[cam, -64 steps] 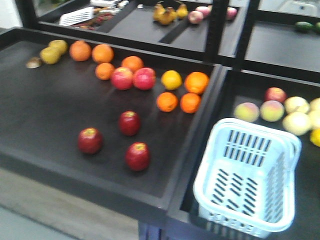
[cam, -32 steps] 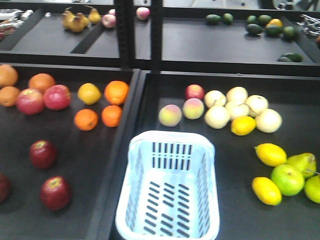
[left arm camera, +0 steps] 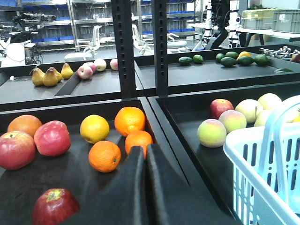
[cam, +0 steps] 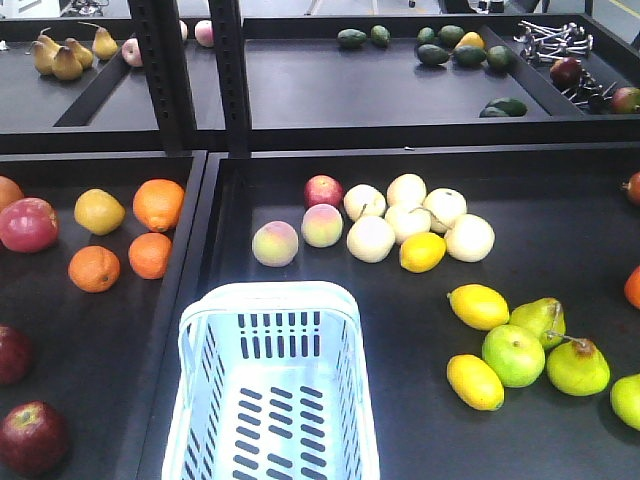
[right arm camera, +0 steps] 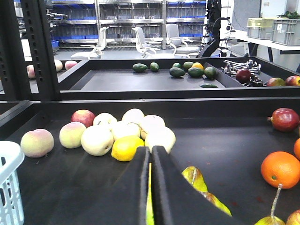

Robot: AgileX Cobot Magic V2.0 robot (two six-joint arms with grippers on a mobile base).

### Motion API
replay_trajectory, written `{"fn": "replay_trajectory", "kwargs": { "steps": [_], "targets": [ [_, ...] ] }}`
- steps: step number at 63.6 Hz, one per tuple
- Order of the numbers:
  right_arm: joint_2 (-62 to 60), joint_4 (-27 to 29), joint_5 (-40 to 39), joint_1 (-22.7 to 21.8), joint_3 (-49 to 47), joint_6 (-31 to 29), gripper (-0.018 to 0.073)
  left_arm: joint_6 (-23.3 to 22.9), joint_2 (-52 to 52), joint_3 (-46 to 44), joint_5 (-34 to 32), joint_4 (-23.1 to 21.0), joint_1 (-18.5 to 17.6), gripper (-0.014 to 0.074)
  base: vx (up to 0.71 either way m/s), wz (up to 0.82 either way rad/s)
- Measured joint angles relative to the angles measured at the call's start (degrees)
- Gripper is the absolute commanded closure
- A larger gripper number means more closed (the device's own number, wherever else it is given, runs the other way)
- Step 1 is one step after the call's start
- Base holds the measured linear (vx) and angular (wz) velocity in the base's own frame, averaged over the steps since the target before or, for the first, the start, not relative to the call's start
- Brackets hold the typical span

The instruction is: Pick three apples into basket with both arms

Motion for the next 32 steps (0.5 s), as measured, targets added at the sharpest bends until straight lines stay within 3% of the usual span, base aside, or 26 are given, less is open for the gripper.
{"fn": "replay_trajectory", "kwargs": {
  "steps": [32],
  "targets": [
    [0.0,0.0,0.0,0.0,0.0,0.0,0.0568,0.0,0.0,0.0,0.0,0.0,0.0,0.0603,0.0,0.0]
  ]
}}
